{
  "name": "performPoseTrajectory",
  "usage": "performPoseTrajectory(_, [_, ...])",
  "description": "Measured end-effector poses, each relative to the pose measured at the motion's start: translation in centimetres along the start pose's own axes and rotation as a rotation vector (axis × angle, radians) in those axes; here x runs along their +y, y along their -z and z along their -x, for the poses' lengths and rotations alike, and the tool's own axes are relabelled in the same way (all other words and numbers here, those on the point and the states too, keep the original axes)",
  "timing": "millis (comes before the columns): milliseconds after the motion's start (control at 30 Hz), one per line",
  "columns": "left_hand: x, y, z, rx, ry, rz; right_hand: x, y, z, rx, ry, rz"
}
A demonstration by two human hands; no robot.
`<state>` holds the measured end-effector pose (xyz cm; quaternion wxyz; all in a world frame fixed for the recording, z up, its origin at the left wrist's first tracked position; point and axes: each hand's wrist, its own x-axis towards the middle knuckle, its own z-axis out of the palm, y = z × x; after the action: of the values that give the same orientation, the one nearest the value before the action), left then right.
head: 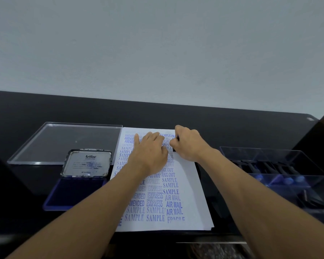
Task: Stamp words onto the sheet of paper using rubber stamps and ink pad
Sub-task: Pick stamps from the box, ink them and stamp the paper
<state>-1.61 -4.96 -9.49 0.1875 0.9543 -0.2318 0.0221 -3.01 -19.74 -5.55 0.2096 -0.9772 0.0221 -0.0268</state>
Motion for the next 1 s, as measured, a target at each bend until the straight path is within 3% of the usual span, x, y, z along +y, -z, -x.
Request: performPoseTrajectory(1000, [0.06, 0.16, 0.12, -0.003, 0.0, 0.004, -0.42, -0.19, 0.72, 0.061, -0.026, -0.018])
